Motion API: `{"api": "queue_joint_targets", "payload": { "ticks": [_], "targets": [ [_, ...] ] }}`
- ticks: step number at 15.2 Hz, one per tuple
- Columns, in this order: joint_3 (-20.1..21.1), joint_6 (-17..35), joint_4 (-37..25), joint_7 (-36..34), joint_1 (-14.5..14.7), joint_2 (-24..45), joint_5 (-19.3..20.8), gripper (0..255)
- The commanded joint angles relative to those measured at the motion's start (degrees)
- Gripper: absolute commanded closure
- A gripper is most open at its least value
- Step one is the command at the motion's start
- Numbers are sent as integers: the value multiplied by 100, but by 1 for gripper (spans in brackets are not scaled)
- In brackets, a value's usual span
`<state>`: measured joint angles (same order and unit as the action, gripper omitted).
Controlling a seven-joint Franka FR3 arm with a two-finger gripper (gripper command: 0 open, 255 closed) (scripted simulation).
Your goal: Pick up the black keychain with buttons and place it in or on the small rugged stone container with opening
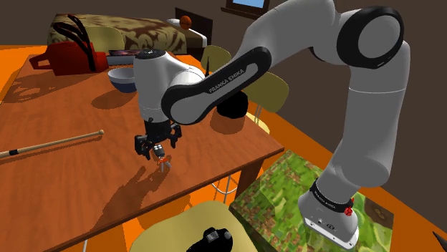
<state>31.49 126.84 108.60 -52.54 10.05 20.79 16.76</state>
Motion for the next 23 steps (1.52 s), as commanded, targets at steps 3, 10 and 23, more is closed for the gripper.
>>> {"api": "queue_joint_targets", "payload": {
  "ticks": [3,10,23],
  "targets": [
    [0,0,0,0,0,1,1,255],
    [0,0,-1,0,0,1,1,255],
    [139,-687,-352,235,-97,-410,-327,255]
  ]
}}
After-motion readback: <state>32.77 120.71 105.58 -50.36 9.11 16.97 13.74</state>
